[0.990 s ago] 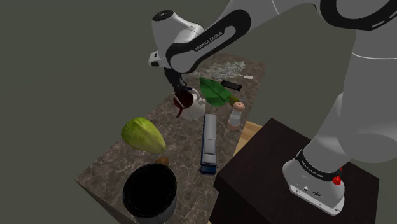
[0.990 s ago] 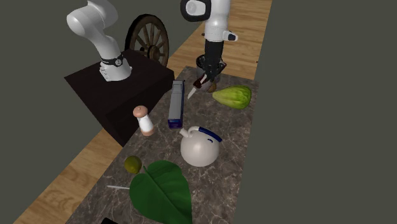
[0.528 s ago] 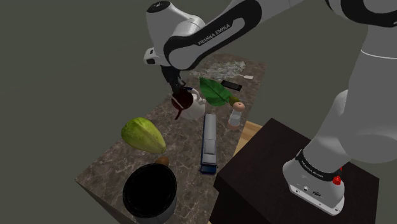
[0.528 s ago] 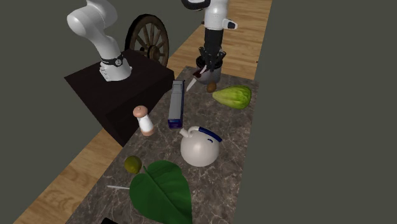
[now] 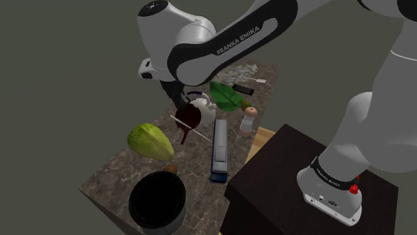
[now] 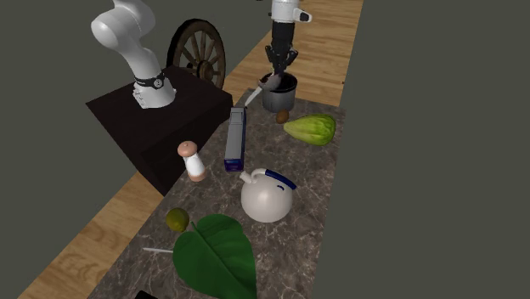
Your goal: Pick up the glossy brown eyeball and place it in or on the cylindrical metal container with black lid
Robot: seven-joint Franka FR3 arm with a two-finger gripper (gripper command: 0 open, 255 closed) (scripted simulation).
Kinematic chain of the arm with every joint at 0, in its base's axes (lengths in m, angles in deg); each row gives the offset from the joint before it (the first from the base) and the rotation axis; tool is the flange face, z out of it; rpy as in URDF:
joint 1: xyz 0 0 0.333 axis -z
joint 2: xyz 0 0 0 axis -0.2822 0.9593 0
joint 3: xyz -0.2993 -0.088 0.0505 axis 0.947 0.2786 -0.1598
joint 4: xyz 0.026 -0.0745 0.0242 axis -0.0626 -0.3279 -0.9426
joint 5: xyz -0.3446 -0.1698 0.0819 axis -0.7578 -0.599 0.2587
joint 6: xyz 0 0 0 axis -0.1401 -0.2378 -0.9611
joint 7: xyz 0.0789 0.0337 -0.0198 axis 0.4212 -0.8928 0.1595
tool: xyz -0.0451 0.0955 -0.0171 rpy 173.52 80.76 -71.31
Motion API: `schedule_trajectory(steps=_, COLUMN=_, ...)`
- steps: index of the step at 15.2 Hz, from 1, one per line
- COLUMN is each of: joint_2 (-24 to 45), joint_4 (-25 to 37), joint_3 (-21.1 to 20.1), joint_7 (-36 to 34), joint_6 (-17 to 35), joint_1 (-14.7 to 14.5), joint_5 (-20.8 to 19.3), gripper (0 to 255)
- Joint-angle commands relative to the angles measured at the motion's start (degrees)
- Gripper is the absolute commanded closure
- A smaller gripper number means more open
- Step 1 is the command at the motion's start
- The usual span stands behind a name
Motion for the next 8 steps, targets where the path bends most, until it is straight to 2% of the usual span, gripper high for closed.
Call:
schedule_trajectory(steps=1, joint_2=-0.8, joint_4=-0.7, joint_3=-1.1, joint_7=-2.6, joint_6=-0.7, joint_1=-1.6, joint_5=0.1, gripper=255)
schedule_trajectory(steps=8, joint_2=-1.8, joint_4=-0.1, joint_3=-5.1, joint_7=-10.8, joint_6=-4.7, joint_1=-6.9, joint_5=1.0, gripper=255)
